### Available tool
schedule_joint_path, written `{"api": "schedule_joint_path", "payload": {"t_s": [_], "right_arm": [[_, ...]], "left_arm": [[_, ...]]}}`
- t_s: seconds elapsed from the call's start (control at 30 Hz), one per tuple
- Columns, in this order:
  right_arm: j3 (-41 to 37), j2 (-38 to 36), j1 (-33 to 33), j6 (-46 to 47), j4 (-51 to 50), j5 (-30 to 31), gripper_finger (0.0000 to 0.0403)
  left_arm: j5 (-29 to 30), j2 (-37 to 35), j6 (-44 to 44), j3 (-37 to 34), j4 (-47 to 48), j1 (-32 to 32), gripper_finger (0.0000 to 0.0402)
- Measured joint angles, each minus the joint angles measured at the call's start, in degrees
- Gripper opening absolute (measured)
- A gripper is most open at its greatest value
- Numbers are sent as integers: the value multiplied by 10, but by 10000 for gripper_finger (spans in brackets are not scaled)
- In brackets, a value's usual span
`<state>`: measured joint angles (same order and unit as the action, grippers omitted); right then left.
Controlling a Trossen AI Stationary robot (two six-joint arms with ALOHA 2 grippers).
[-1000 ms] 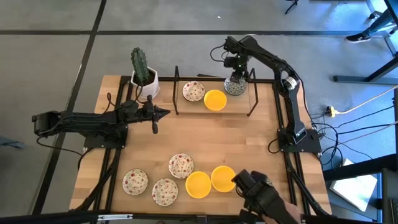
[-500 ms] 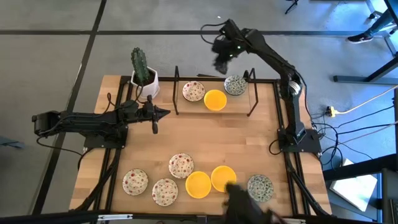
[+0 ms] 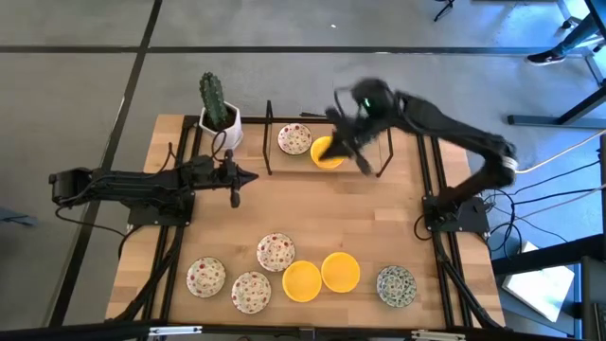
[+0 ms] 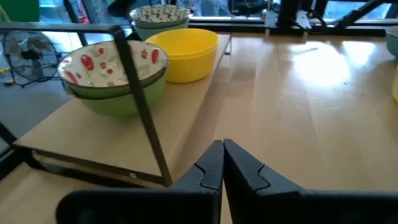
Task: Pick & Place Mini bowls
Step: Stack the red green bowl on top of the red green bowl on the shelf
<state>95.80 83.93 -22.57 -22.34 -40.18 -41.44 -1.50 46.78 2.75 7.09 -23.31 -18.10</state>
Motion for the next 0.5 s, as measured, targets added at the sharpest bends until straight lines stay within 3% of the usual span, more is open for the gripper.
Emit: {"api": "schedule_joint_path", "payload": {"t_s": [0.17, 0.33, 0.5], "right_arm": [[-206, -165, 18, 54, 97, 58, 7], [-423, -328, 19, 139, 307, 58, 3], [-601, -437, 19, 191, 476, 59, 8]], "left_arm": [[2, 0, 10, 0, 0, 11, 3], [6, 0, 15, 0, -14, 12, 4], [6, 0, 14, 0, -31, 12, 3]]}}
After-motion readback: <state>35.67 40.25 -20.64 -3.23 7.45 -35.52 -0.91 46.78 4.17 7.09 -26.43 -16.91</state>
